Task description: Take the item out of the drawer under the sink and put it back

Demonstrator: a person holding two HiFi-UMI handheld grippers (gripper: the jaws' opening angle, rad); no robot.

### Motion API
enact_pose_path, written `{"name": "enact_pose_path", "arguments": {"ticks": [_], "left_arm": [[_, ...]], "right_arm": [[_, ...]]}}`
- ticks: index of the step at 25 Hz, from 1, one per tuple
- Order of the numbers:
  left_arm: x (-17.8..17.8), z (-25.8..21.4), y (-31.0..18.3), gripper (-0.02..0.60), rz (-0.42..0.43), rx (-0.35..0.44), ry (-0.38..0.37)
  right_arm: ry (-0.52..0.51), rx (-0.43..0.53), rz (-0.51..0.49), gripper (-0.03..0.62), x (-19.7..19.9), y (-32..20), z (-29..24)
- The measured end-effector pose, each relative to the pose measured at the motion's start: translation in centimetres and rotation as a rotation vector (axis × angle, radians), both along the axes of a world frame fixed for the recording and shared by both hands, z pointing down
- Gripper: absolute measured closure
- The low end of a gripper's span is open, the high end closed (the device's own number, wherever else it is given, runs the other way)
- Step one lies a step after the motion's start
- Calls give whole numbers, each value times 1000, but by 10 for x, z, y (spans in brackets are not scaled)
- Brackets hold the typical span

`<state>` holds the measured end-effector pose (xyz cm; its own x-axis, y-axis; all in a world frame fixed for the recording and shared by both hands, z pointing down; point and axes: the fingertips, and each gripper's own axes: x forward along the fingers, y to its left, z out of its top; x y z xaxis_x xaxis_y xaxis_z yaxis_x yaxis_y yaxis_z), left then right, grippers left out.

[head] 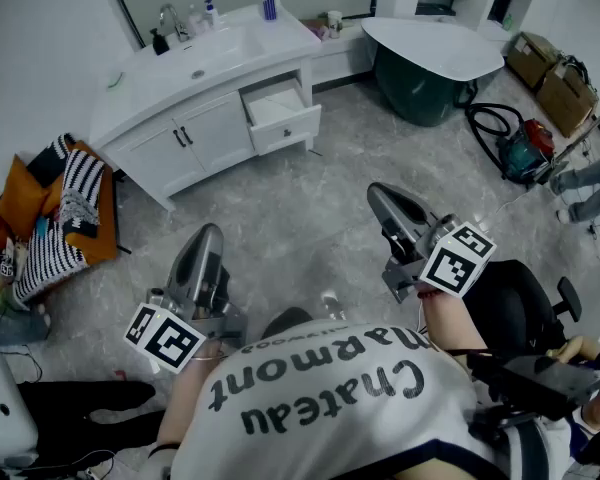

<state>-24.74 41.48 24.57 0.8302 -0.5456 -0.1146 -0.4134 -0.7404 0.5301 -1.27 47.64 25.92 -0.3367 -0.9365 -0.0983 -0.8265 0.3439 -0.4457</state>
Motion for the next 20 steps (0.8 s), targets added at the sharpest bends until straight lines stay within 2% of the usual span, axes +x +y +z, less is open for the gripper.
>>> {"name": "enact_pose_path", "arguments": {"ticks": [11,17,20], "left_arm": [[-5,3,3,572,-7,12,2],[-13,4,2,575,-18,66,78],[-3,11,3,575,24,104,23]], "right_arm": [[12,9,1,583,0,1,0],[78,10,-24,582,-7,2,9],[132,10,-31,582,-9,2,15]]}}
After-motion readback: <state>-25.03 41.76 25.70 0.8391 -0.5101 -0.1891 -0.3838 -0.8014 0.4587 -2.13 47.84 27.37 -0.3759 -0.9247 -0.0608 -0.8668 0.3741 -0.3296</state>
